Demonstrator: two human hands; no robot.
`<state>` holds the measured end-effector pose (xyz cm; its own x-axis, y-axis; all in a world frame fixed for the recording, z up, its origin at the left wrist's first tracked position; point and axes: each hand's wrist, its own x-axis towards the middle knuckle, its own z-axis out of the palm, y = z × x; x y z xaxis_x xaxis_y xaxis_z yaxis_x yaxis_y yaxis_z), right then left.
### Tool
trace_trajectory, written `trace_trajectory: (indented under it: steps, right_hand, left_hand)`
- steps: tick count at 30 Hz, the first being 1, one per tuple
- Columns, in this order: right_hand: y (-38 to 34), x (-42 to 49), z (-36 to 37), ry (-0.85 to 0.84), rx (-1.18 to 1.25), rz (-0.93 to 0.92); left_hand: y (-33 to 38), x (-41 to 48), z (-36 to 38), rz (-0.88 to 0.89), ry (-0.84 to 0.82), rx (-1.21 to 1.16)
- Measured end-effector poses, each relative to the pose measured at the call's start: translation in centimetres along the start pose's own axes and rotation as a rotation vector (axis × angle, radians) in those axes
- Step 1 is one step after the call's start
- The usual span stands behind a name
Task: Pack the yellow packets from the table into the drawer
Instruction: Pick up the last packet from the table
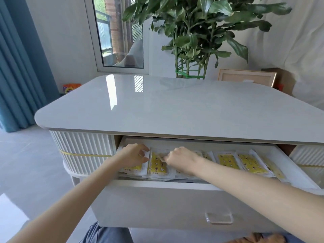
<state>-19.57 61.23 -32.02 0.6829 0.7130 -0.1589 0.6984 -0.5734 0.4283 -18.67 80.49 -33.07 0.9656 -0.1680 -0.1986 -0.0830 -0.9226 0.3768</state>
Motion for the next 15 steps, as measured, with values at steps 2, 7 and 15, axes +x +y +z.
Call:
trace_trajectory:
  steps: [2,7,15]
  right_hand:
    - [-0.1,0.8,0.5,-0.027,0.055,0.023]
    - [-0.2,1.5,1.4,-0.106,0.302,0.094]
    - [0.4,-1.0,0.0,-0.183,0.789,0.205]
  left_hand:
    - [-0.3,0.2,0.1,0.001,0.004,0.031]
    - [-0.3,0.4,0.5,0.009,0.044,0.115]
    - [1.1,-0.9,0.2,0.024,0.139,0.099]
